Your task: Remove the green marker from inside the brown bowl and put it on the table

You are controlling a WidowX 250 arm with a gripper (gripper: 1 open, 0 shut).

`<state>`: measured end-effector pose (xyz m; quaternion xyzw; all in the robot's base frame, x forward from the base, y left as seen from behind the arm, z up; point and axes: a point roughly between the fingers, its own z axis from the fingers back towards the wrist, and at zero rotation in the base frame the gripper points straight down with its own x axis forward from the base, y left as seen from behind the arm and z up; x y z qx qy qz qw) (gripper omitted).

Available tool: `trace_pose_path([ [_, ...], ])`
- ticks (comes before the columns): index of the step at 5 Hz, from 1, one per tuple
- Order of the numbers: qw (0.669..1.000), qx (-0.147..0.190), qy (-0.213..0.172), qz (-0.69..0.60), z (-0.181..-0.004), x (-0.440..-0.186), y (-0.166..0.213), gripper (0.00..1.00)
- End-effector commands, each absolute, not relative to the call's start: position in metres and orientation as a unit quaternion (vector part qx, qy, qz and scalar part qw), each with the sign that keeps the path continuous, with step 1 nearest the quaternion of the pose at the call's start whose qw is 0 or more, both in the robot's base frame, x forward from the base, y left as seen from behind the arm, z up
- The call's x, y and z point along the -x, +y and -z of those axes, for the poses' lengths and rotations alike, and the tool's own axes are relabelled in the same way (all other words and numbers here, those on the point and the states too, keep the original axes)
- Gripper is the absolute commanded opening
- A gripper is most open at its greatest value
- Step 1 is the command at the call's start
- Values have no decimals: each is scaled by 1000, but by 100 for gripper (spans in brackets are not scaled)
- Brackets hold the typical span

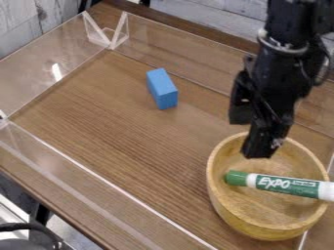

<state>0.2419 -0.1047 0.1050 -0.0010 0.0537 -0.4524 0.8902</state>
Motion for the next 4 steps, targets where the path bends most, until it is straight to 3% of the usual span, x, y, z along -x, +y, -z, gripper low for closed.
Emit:
trace_pose_path([
  [1, 872, -5, 14, 489, -110, -244, -113, 100],
  [4, 859, -1, -11, 511, -87, -243, -124, 100],
])
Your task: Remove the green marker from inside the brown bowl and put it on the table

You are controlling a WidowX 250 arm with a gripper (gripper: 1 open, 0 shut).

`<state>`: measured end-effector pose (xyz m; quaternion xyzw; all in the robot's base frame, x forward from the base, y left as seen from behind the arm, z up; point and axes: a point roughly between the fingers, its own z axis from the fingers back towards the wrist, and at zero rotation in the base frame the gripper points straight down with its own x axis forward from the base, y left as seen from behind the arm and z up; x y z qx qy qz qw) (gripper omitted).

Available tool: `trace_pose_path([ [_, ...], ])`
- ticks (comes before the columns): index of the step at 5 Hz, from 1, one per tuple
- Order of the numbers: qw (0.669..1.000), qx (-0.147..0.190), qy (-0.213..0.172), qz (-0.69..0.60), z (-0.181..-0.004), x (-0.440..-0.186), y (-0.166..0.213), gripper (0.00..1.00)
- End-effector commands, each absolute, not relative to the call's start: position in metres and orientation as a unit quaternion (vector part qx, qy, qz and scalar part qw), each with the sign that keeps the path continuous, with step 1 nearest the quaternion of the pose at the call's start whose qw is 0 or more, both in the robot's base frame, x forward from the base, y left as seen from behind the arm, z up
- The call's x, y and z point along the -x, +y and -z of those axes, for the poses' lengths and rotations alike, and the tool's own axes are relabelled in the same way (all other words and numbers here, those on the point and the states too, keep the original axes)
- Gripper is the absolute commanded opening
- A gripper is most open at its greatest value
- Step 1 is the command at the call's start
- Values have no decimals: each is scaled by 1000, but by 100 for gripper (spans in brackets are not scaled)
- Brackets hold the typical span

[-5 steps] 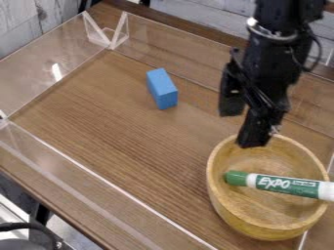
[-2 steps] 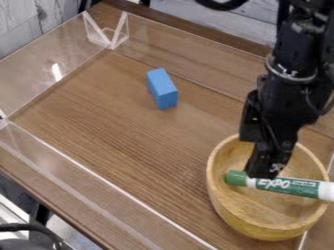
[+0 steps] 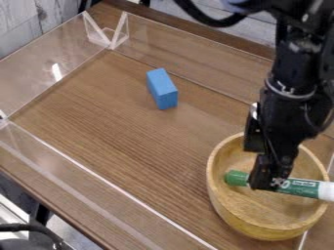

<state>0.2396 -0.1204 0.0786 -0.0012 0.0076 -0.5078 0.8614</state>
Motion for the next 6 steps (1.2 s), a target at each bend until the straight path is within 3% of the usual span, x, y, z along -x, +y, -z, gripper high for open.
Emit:
trace_pose_path([
  [1, 857, -2, -23, 515, -80, -244, -127, 100],
  [3, 853, -6, -48, 520, -75, -245, -130, 100],
  [6, 846, -15, -92, 526, -89, -246, -131, 100],
])
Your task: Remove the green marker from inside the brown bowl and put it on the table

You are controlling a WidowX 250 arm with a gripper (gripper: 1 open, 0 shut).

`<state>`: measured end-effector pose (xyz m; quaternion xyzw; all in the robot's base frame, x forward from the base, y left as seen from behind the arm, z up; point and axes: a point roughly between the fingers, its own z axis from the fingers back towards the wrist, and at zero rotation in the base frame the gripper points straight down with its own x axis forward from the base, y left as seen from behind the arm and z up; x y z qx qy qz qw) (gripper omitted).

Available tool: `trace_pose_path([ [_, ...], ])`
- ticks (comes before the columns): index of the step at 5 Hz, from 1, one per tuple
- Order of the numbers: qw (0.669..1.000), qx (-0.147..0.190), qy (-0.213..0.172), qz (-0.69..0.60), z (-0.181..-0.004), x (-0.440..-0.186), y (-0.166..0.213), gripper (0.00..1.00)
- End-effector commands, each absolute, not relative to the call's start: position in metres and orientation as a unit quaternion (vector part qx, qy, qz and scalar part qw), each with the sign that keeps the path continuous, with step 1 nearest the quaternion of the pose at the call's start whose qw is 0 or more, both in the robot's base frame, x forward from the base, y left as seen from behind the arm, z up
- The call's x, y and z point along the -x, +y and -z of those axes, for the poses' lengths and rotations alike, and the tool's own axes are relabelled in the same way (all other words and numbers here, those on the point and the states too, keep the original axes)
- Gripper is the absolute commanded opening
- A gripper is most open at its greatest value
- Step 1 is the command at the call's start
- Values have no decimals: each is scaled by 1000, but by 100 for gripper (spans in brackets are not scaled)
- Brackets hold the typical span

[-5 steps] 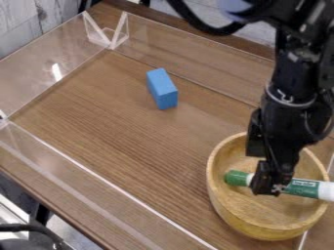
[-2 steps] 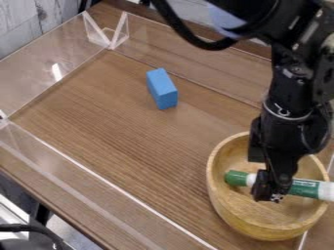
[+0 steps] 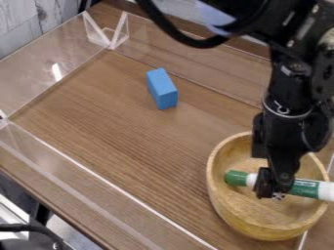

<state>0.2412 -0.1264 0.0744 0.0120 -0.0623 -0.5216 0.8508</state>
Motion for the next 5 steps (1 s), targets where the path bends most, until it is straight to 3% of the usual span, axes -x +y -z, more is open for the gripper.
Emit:
trace_pose_path([
  [1, 842, -14, -102, 529, -85, -246, -131, 100],
  [5, 837, -6, -115, 534, -73, -250, -130, 100],
])
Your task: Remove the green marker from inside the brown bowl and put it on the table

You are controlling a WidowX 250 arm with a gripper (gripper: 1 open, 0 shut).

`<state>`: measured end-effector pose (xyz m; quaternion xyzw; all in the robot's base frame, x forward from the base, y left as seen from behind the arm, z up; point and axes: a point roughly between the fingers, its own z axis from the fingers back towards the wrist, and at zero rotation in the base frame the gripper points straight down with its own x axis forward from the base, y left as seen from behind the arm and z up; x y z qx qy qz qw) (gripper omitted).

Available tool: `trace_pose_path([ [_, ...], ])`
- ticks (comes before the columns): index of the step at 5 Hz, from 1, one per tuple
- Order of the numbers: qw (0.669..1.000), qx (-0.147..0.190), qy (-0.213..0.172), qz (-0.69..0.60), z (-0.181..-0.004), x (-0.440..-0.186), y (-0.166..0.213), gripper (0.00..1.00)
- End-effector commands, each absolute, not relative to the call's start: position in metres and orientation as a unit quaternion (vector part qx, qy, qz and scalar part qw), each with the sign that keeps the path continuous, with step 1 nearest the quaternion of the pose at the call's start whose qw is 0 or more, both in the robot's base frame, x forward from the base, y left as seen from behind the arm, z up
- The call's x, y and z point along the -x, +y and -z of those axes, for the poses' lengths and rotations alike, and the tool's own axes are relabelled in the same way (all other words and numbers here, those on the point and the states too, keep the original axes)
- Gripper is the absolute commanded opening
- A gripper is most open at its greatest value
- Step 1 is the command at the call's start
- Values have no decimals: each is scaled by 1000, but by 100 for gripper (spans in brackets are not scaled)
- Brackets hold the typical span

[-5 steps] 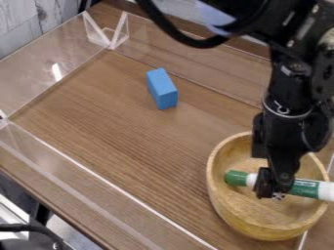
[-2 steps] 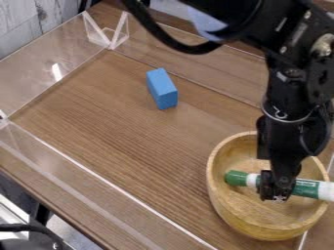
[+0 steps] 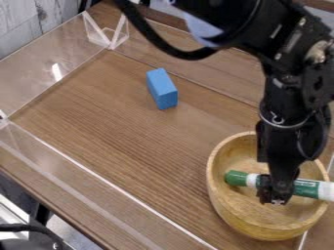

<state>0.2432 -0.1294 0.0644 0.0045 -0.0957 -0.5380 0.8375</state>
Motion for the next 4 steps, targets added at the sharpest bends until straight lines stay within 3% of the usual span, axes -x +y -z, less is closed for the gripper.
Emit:
trace_pose_path([
  [1, 837, -6, -118, 535, -65, -250, -130, 100],
  [2, 837, -7, -122, 534, -60, -250, -129, 0],
  [4, 836, -12, -116, 536, -72, -248, -124, 0],
])
